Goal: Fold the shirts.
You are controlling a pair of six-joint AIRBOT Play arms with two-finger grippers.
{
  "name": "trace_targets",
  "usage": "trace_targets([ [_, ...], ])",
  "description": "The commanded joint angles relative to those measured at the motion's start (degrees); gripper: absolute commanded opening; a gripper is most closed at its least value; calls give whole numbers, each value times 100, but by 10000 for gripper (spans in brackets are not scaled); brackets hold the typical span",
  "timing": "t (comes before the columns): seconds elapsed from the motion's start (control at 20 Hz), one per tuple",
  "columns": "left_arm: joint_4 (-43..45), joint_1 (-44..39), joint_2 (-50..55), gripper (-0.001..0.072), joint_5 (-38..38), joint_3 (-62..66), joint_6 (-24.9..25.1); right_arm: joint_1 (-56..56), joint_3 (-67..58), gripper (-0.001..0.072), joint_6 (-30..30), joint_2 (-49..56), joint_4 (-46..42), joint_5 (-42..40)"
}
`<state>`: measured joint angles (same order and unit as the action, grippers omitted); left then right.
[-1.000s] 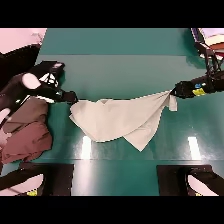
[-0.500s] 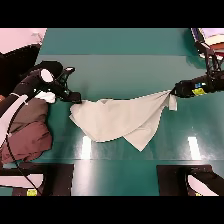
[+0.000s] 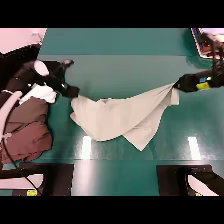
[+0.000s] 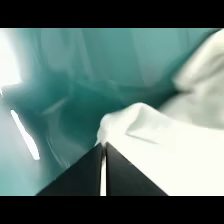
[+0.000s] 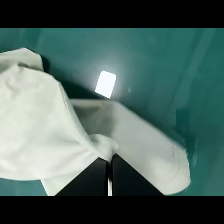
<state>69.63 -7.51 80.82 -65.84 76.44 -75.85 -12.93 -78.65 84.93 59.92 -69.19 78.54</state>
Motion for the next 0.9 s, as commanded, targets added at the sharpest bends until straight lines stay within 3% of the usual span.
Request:
trace_targets([
  [0.0, 118, 4, -1001, 26, -4, 1054, -63, 175, -1029, 12, -57, -2, 7, 203],
  [0.4, 127, 4, -3530, 25, 619, 3379, -389, 433, -4205, 11, -157, -11, -4, 1167],
  [0.65, 225, 4, -3786, 24, 841, 4225, -525, 433, -3939, 10, -155, -767, -461, 407],
  [0.85, 826, 4, -3593, 23, 872, 4216, -706, 433, -3866, 9, -131, -1078, -1086, 24],
])
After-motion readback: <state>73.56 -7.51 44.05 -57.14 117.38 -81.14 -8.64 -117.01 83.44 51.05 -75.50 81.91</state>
